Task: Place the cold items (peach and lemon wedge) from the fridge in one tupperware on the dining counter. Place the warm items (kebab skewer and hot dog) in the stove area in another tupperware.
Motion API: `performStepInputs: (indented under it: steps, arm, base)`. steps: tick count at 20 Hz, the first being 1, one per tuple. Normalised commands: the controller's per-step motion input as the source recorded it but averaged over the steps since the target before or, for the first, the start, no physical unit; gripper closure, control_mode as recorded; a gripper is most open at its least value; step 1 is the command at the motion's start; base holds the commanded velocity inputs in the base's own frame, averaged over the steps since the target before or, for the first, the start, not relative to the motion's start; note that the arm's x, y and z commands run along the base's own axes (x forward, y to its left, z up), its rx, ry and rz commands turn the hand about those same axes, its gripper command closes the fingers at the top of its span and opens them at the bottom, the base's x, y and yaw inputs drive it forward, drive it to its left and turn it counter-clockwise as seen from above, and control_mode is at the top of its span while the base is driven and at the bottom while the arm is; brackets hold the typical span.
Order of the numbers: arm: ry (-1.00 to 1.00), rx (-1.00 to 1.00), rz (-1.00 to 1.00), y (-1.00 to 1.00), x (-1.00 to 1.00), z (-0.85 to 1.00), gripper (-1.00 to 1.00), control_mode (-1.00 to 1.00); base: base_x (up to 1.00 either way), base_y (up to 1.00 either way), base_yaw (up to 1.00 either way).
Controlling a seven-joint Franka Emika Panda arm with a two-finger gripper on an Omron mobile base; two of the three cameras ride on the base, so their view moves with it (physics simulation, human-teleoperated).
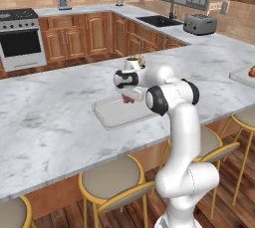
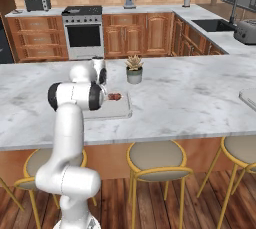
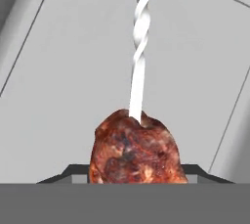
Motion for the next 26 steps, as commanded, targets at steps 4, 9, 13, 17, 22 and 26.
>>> performStepInputs:
  steps: [4, 9, 13, 17, 22, 26]
  arm:
    - [0.00, -0.03, -0.13, 0.41, 0.14, -0.42, 1.00, -1.00]
    - [0.00, -0.03, -0.13, 0.36, 0.24, -0.43, 1.00, -1.00]
    - [-0.09, 0.00, -0.10, 0.05, 0.08, -0.10, -1.00, -1.00]
    - [-0.37, 0.16, -0.04, -0.23, -0.24, 0.14, -1.00, -1.00]
    - [-0.40, 0.23, 0.00, -0.48, -0.29, 0.41, -1.00, -1.00]
    - [-0.41, 0.23, 0.01, -0.57, -0.48, 0.44, -1.00, -1.00]
  base:
    - [0.00, 0.00, 0.00]
    - [0.00, 0.00, 0.00]
    - [0.00, 0.00, 0.00]
    - [0.00, 0.00, 0.00]
    - [0.00, 0.00, 0.00]
    - [0.00, 0.00, 0.00]
